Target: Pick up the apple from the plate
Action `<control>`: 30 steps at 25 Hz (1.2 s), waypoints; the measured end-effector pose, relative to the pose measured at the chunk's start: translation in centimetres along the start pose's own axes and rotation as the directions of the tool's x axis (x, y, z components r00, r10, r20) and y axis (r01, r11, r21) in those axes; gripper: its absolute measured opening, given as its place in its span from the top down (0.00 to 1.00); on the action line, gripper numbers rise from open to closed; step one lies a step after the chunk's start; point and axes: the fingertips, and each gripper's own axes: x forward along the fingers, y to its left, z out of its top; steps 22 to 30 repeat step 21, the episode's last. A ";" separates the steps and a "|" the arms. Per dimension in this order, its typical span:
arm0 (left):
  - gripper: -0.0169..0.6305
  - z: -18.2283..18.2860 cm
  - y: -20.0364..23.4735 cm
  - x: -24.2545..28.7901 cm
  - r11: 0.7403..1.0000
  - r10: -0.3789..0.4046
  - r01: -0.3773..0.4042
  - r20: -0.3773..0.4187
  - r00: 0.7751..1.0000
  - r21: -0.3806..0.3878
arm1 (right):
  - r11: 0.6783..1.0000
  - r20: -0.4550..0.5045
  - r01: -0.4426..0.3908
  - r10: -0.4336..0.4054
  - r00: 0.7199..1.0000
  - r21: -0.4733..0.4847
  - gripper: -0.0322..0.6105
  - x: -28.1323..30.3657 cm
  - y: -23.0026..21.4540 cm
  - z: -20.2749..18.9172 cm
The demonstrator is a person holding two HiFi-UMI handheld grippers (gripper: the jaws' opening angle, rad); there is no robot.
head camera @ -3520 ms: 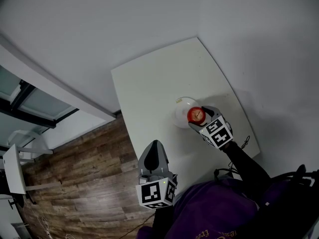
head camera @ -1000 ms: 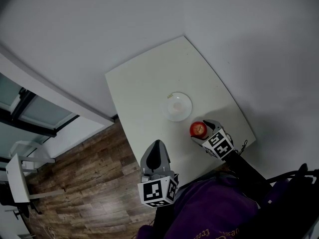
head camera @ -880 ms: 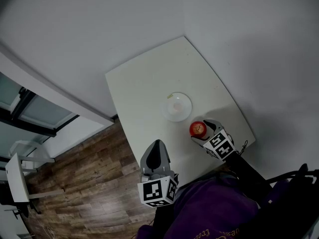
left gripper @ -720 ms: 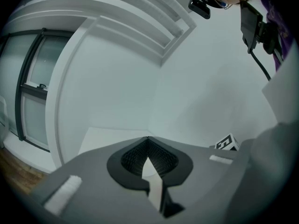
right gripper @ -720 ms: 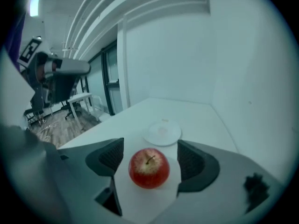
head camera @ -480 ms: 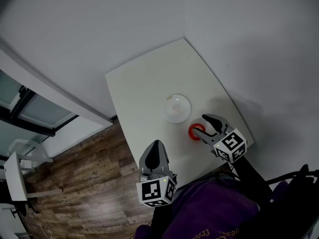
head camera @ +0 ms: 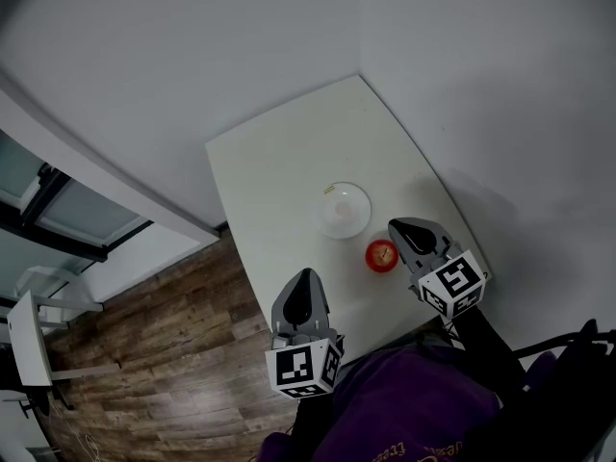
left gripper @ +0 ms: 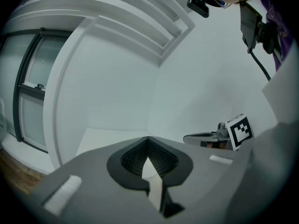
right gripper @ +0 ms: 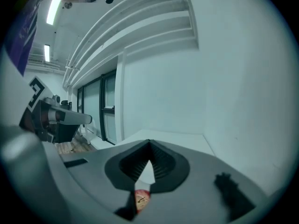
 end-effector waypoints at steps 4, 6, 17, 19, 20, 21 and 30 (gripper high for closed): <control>0.96 0.1 0.0 0.0 1.000 0.000 0.000 0.001 1.000 0.005 | 1.000 -0.008 0.008 -0.008 1.000 -0.008 0.94 0.0 -0.2 -0.1; 0.96 0.1 -0.1 0.1 1.000 -0.001 0.001 0.002 1.000 0.013 | 1.000 -0.010 0.012 -0.012 1.000 -0.010 0.94 0.0 -0.3 -0.2; 0.96 0.3 -0.2 0.3 1.000 -0.001 0.001 0.002 1.000 0.013 | 1.000 -0.014 0.010 -0.011 1.000 -0.016 0.94 0.3 -0.4 0.0; 0.96 0.3 -0.1 0.3 1.000 -0.002 0.002 0.001 1.000 0.012 | 1.000 -0.015 0.013 -0.013 1.000 -0.015 0.94 0.4 -0.4 0.0; 0.96 0.3 0.0 0.3 1.000 -0.002 0.002 0.001 1.000 0.012 | 1.000 -0.015 0.014 -0.014 1.000 -0.015 0.94 0.4 -0.4 0.0; 0.96 0.3 0.0 0.3 1.000 -0.002 0.002 0.001 1.000 0.011 | 1.000 -0.016 0.014 -0.015 1.000 -0.016 0.94 0.5 -0.3 0.0; 0.96 0.3 0.0 0.3 1.000 -0.002 0.002 0.001 1.000 0.011 | 1.000 -0.016 0.014 -0.015 1.000 -0.016 0.94 0.5 -0.3 0.0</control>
